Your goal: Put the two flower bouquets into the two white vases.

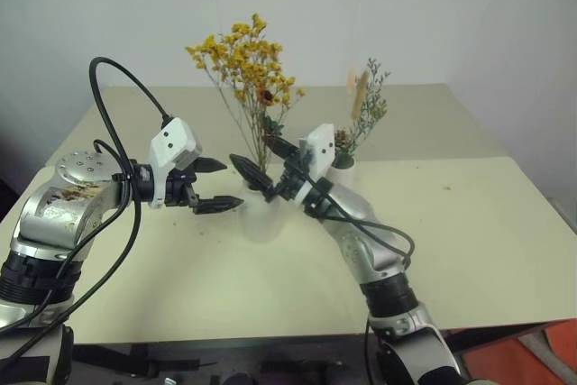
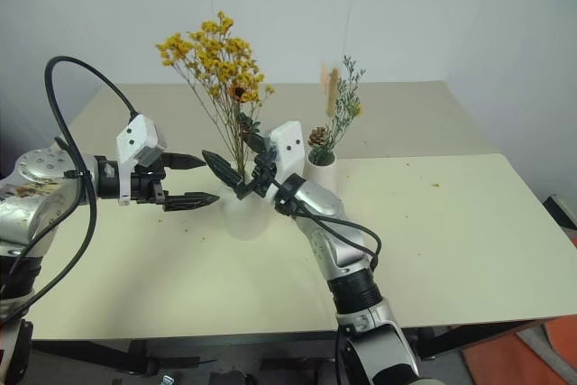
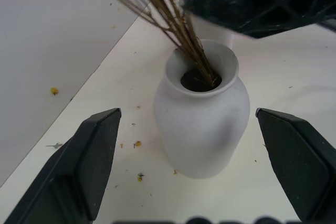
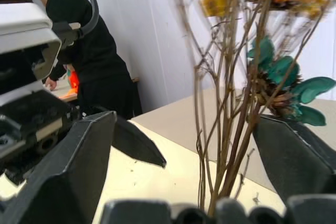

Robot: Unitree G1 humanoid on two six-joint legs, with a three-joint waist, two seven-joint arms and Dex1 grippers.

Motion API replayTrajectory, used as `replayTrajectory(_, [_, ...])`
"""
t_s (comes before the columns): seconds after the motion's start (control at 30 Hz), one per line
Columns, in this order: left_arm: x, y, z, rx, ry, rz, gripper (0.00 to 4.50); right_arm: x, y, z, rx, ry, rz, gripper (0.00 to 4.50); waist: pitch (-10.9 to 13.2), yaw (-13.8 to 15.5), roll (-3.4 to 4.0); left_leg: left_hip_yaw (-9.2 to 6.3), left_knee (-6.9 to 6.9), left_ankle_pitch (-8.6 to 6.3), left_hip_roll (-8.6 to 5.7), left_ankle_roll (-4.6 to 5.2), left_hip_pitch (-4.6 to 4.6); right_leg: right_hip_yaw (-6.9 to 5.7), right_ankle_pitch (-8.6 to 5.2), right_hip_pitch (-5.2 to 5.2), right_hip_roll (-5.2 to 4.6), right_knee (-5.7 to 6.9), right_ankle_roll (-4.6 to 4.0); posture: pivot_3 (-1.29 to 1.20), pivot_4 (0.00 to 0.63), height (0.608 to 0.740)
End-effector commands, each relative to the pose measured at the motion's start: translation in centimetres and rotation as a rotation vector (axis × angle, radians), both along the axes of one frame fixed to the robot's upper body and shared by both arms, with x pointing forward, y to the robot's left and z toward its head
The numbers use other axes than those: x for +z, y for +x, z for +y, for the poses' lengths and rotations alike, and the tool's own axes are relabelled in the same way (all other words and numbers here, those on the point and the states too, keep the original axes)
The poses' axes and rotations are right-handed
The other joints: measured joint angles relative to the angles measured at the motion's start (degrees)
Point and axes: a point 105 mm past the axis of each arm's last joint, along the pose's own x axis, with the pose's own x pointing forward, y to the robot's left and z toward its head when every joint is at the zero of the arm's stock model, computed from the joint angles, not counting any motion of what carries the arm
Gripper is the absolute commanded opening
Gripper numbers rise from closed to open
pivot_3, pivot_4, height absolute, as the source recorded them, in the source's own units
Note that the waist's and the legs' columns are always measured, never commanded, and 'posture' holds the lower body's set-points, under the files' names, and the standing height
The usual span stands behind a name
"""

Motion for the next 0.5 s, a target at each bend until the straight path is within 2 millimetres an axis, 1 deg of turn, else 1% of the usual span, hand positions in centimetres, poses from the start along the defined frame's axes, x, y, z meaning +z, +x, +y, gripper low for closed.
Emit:
replayTrajectory(0.03, [1.2, 0.2, -0.4, -0.018, 0.004, -0.055, 4.50, 1.5, -1.5, -0.8, 0.014, -0.006, -0.086, 4.47, 0.0, 0.0, 0.00, 0.00, 0.00, 0.00, 0.00, 0.00, 0.00, 0.00, 0.00, 0.00, 0.00, 0.00, 0.00, 0.00, 0.150, 0.740])
replayTrajectory(0.17, [1.0, 0.4, -0.8, -0.031, -0.006, -0.049, 4.50, 1.5, -2.3, -1.3, 0.022, -0.040, -0.106, 4.47, 0.0, 0.0, 0.00, 0.00, 0.00, 0.00, 0.00, 0.00, 0.02, 0.00, 0.00, 0.02, 0.00, 0.01, 0.00, 0.00, 0.150, 0.740])
replayTrajectory(0.23, [0.9, 0.5, -1.1, -0.042, -0.010, -0.047, 4.50, 1.2, -2.8, -0.9, 0.044, -0.102, -0.144, 4.47, 0.0, -0.1, 0.00, 0.01, 0.01, 0.00, 0.00, 0.00, 0.01, 0.00, 0.00, 0.02, 0.00, 0.01, 0.00, 0.00, 0.150, 0.740])
replayTrajectory(0.33, [0.9, 0.8, -1.4, -0.049, -0.013, -0.049, 4.50, 0.9, -3.0, 0.0, 0.080, -0.132, -0.139, 4.47, 0.0, -0.1, 0.00, 0.01, 0.00, 0.00, 0.03, 0.00, 0.03, 0.01, 0.00, 0.01, 0.04, 0.01, -0.01, 0.00, 0.150, 0.740])
replayTrajectory(0.43, [0.9, 1.0, -1.5, -0.054, -0.013, -0.052, 4.50, -0.3, -2.5, 1.3, 0.119, -0.192, -0.109, 4.47, 0.0, -0.1, -0.01, 0.01, 0.01, 0.00, 0.02, 0.00, 0.03, 0.01, 0.00, 0.01, 0.05, 0.02, -0.01, 0.00, 0.150, 0.740])
replayTrajectory(0.5, [1.0, 1.0, -1.6, -0.056, -0.012, -0.056, 4.50, -1.1, -2.4, 1.7, 0.134, -0.262, -0.115, 4.47, 0.0, 0.0, -0.01, 0.01, 0.01, 0.00, 0.02, 0.00, 0.06, 0.01, 0.00, 0.04, 0.05, 0.01, -0.01, 0.00, 0.150, 0.740])
